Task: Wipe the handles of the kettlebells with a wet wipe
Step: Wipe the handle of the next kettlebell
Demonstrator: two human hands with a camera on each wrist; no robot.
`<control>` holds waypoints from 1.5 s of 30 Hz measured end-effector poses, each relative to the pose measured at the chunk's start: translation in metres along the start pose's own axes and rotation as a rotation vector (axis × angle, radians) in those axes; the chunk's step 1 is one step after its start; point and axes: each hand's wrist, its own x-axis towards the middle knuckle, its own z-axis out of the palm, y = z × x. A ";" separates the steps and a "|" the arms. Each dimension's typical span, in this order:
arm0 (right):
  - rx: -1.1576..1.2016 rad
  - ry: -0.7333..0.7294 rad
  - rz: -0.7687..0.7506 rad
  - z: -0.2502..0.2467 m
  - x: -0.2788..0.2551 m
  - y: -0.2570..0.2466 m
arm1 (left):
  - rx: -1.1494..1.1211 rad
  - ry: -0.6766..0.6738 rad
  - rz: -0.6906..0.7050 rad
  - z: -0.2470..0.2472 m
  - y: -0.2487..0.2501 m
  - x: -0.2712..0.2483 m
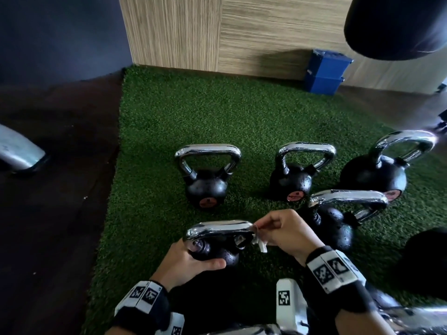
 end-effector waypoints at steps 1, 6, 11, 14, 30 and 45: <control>0.013 -0.027 0.002 -0.001 0.002 0.001 | 0.012 0.008 -0.004 0.000 0.000 0.000; 0.035 -0.132 0.086 0.000 0.017 0.010 | 0.089 0.048 0.018 0.002 0.003 -0.002; -0.058 -0.180 0.106 0.012 0.021 0.023 | 0.211 -0.077 -0.012 -0.012 0.005 -0.001; -0.311 -0.057 0.006 -0.008 0.018 0.015 | 0.261 -0.231 0.028 -0.040 0.015 -0.005; 0.193 -0.085 -0.588 -0.006 -0.036 -0.098 | -0.496 -0.129 0.296 -0.047 0.153 -0.037; -0.423 -0.041 -0.202 -0.024 0.006 -0.003 | 0.246 0.225 0.563 -0.043 0.128 -0.040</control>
